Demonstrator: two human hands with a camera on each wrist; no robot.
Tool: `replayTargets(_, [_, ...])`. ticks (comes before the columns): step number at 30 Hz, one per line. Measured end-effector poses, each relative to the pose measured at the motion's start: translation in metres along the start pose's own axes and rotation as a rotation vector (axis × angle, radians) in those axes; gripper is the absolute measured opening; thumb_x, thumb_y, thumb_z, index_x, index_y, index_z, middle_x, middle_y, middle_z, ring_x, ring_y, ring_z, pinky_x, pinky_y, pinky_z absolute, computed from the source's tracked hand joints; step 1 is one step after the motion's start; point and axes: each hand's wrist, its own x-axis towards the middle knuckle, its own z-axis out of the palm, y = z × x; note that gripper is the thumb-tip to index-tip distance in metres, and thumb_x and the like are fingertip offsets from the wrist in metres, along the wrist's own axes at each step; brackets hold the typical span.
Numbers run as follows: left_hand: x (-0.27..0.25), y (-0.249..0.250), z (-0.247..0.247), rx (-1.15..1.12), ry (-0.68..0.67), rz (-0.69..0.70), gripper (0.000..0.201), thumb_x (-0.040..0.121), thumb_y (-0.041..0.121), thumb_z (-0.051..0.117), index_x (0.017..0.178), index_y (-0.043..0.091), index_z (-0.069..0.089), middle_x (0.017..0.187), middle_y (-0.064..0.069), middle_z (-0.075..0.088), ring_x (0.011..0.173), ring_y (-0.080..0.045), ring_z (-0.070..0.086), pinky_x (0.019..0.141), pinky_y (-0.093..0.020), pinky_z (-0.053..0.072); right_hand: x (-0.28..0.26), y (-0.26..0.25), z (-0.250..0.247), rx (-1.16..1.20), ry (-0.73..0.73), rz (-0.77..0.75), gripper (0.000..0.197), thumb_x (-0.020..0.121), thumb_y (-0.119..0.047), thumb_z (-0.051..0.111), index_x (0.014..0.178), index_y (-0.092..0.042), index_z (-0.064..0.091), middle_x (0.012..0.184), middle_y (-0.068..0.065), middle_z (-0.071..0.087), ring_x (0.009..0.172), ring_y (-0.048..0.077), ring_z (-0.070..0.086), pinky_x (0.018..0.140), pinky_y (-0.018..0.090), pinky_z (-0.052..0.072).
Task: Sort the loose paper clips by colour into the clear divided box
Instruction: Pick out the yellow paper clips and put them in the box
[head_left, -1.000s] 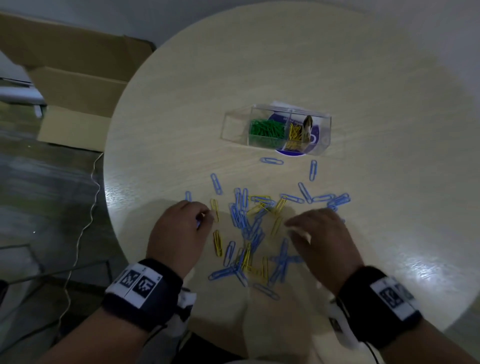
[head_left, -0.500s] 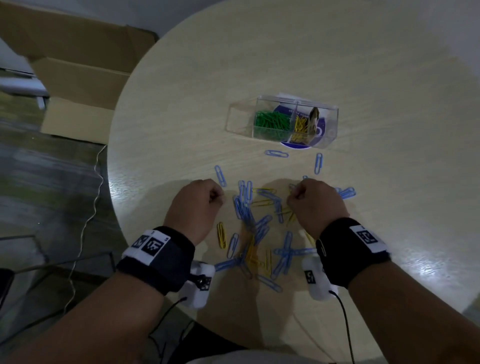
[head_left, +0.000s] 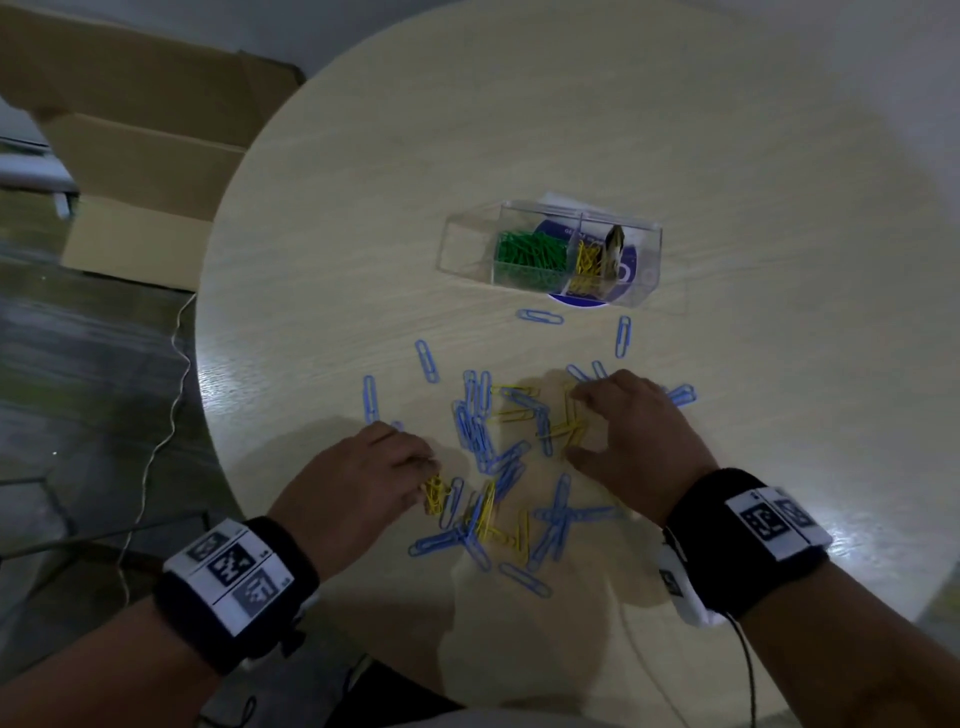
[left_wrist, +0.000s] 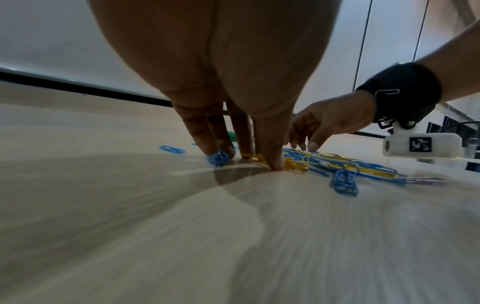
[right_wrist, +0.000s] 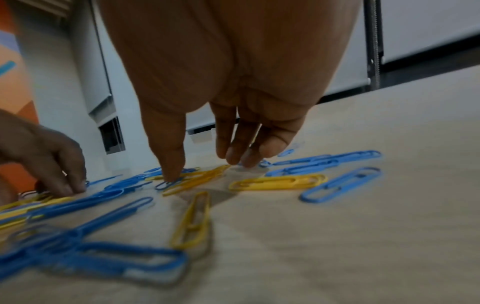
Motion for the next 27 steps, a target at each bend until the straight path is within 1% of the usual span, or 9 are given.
replayTargets(3, [0.003,0.005,-0.003,0.043,-0.011,-0.004,0.018,0.089,0.032,0.055,0.098,0.023,0.068,0.103,0.004,0.065,0.090,-0.022,0.058,0.072,-0.035,0.049,0.002,-0.004,0.008,0.030,0.012,0.012,0.034,0.070,-0.027,0.073,0.101,-0.017,0.064,0.096,0.008,0.057,0.092,0.033,0.057,0.083,0.039,0.047])
replayTargets(5, [0.005,0.007,-0.004,0.051,-0.038,-0.016,0.023,0.088,0.031,0.054,0.105,0.024,0.066,0.103,0.003,0.064,0.088,-0.022,0.060,0.072,-0.034,0.050,0.001,-0.007,0.010,0.049,0.036,0.022,0.026,0.072,-0.021,0.072,0.096,-0.016,0.065,0.094,0.009,0.056,0.090,0.034,0.057,0.081,0.038,0.046])
replayTargets(7, [0.008,0.011,-0.004,0.066,-0.079,0.014,0.027,0.087,0.029,0.054,0.111,0.025,0.064,0.100,0.004,0.062,0.086,-0.022,0.059,0.070,-0.035,0.051,-0.002,-0.007,0.011,0.120,0.045,0.061,0.036,0.070,-0.020,0.073,0.104,-0.015,0.060,0.096,0.007,0.057,0.091,0.030,0.057,0.082,0.038,0.047])
replayTargets(9, [0.012,0.016,-0.004,0.100,-0.127,0.051,0.019,0.089,0.028,0.053,0.105,0.028,0.064,0.095,0.005,0.059,0.083,-0.022,0.056,0.067,-0.038,0.049,-0.003,-0.006,0.012,0.215,0.048,0.130,0.044,0.067,-0.020,0.077,0.107,-0.016,0.058,0.097,0.004,0.056,0.089,0.024,0.056,0.083,0.037,0.047])
replayTargets(14, [0.015,0.023,-0.003,0.106,-0.191,-0.025,0.009,0.080,0.029,0.054,0.087,0.026,0.059,0.089,0.004,0.055,0.082,-0.021,0.056,0.062,-0.036,0.048,-0.001,-0.003,0.012,0.244,0.003,0.208,0.023,0.065,-0.026,0.081,0.077,-0.030,0.061,0.081,0.000,0.058,0.074,0.017,0.054,0.067,0.025,0.040])
replayTargets(17, [0.014,0.025,-0.006,0.093,-0.173,-0.112,0.008,0.078,0.029,0.051,0.082,0.024,0.057,0.082,0.003,0.054,0.076,-0.021,0.056,0.058,-0.035,0.046,-0.005,0.000,0.009,0.344,-0.026,0.194,0.026,0.069,-0.018,0.079,0.064,-0.028,0.056,0.063,-0.007,0.055,0.058,0.006,0.049,0.055,0.013,0.034])
replayTargets(20, [0.010,0.026,-0.007,0.062,-0.157,-0.178,0.007,0.077,0.028,0.053,0.081,0.023,0.055,0.080,0.003,0.053,0.074,-0.021,0.056,0.058,-0.035,0.046,-0.009,0.012,0.006,0.533,-0.017,0.241,0.019,0.071,-0.021,0.079,0.070,-0.022,0.061,0.062,-0.006,0.059,0.057,0.006,0.050,0.061,0.027,0.042])
replayTargets(22, [0.008,0.026,-0.006,0.038,-0.143,-0.211,0.010,0.077,0.028,0.052,0.084,0.022,0.056,0.083,0.002,0.053,0.076,-0.021,0.055,0.060,-0.034,0.046,-0.010,0.016,0.000,0.654,-0.007,0.246,0.017,0.074,-0.023,0.077,0.074,-0.020,0.060,0.063,-0.002,0.062,0.058,0.010,0.052,0.058,0.035,0.043])
replayTargets(27, [0.008,0.030,-0.007,0.038,-0.087,-0.282,0.020,0.079,0.028,0.047,0.090,0.022,0.063,0.080,0.002,0.056,0.071,-0.020,0.057,0.059,-0.032,0.045,-0.009,0.008,-0.024,0.872,-0.050,0.244,0.011,0.079,-0.004,0.072,0.083,-0.004,0.061,0.060,0.007,0.065,0.052,0.011,0.058,0.044,0.023,0.041])
